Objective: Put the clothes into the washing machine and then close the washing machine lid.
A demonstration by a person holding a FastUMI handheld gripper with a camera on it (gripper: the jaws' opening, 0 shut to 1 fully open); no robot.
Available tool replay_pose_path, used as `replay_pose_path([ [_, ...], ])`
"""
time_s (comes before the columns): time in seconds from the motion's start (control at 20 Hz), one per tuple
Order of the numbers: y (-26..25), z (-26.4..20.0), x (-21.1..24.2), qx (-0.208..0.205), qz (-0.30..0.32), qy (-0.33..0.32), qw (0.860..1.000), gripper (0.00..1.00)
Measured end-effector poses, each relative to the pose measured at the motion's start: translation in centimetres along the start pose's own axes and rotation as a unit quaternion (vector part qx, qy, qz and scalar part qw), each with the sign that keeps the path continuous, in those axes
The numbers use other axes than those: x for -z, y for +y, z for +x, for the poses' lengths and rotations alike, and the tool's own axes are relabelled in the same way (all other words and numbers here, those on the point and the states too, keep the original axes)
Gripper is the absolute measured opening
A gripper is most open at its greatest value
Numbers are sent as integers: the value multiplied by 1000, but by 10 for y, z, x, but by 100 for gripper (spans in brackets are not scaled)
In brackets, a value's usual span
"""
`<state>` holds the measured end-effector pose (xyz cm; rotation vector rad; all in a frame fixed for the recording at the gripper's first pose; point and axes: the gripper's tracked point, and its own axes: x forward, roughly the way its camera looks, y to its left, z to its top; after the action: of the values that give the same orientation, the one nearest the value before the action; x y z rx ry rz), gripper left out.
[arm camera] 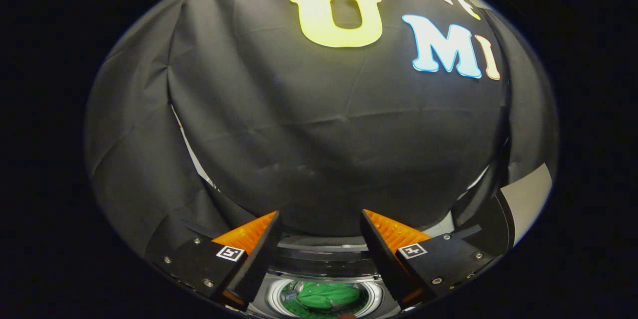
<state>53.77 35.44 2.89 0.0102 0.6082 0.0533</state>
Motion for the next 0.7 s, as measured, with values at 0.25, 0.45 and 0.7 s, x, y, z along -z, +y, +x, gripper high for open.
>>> replay_pose_path([
  [0.25, 0, -2, 6, 14, -15, 18, 1000, 96],
  [0.45, 1, -12, 12, 9, -15, 3, 1000, 97],
  [0.7, 6, -34, 26, 0, -19, -14, 1000, 97],
])
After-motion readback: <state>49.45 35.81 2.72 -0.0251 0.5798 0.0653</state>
